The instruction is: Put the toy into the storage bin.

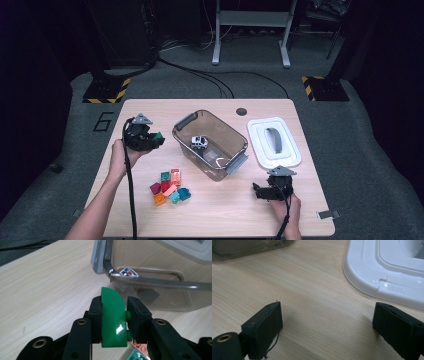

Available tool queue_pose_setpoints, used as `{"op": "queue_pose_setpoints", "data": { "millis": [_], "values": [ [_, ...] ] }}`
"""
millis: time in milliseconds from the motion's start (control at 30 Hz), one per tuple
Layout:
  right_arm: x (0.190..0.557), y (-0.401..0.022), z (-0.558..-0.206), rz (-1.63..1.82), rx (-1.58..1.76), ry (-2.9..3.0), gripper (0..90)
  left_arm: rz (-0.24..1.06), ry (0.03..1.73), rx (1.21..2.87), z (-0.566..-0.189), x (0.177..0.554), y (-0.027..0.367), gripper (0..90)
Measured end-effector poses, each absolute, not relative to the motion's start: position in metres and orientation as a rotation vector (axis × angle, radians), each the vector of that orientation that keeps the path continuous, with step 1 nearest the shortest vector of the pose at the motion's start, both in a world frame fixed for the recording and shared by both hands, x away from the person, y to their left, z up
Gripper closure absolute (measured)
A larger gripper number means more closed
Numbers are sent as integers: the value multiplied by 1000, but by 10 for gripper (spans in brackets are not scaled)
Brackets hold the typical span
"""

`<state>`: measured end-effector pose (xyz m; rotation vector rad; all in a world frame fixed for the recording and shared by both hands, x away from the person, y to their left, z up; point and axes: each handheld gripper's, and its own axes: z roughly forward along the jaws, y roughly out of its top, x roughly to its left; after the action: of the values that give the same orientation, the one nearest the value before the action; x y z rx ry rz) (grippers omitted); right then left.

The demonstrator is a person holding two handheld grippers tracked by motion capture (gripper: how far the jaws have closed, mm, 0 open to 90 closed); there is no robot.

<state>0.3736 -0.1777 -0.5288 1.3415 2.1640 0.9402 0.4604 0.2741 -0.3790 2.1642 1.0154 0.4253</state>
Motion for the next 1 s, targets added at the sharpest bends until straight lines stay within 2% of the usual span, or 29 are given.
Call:
{"op": "queue_pose_setpoints", "data": {
  "millis": [667, 1000],
  "values": [
    [374, -178, -529, 939, 1341, 2165, 84, 462, 940, 2182, -344, 488, 230, 666],
    [374, -178, -529, 940, 1341, 2164, 84, 412, 915, 2223, -350, 501, 205, 666]
  ]
}}
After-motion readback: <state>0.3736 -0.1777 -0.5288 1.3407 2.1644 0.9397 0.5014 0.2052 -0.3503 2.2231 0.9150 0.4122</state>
